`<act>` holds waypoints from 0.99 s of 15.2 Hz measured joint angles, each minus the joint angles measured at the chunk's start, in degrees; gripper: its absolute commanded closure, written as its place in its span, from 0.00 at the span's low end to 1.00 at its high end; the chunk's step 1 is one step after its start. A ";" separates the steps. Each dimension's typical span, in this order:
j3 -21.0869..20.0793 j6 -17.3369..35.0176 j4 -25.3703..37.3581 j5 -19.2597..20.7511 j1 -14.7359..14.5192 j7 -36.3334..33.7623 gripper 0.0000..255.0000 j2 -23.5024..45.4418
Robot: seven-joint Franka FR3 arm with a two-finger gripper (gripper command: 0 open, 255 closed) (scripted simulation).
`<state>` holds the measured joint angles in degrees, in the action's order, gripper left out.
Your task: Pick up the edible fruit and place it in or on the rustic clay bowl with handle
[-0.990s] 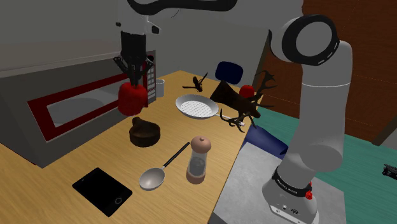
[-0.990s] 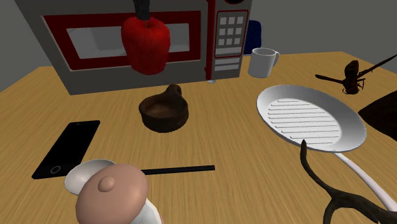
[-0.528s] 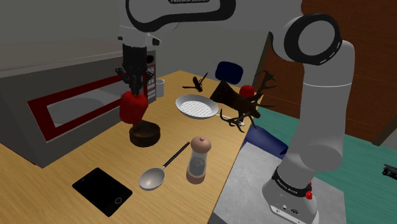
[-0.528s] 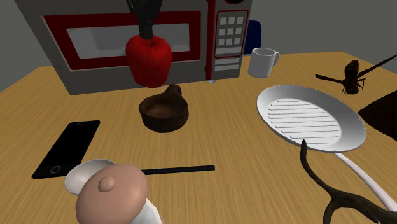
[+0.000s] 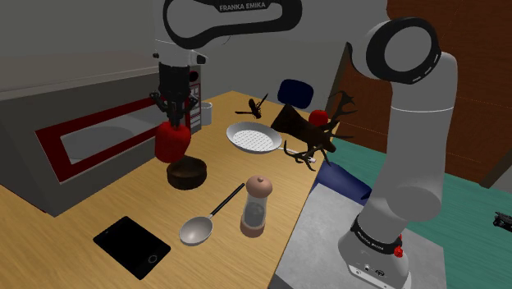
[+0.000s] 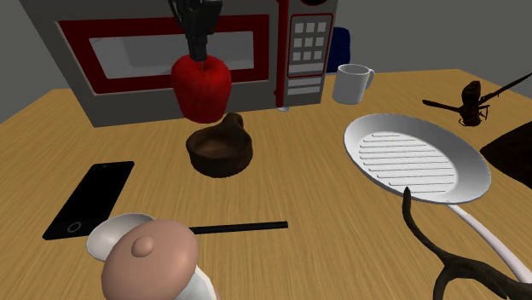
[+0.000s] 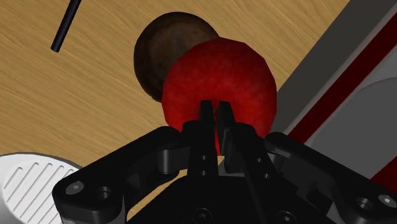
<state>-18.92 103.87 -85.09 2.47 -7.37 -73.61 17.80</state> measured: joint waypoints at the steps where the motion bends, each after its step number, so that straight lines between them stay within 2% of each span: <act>1: 0.00 0.01 -0.01 0.00 0.00 0.00 1.00 0.00; 2: 0.00 0.01 -0.01 0.00 0.00 0.00 0.00 0.00; 8: 0.00 0.01 0.00 0.00 0.00 0.00 0.00 -0.01; 12: -0.06 -5.75 6.32 0.14 -0.30 -0.09 0.00 0.48; 15: -0.07 -7.27 7.69 0.09 -0.28 -0.01 0.00 0.35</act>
<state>-18.99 96.60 -77.40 2.56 -7.65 -73.62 18.15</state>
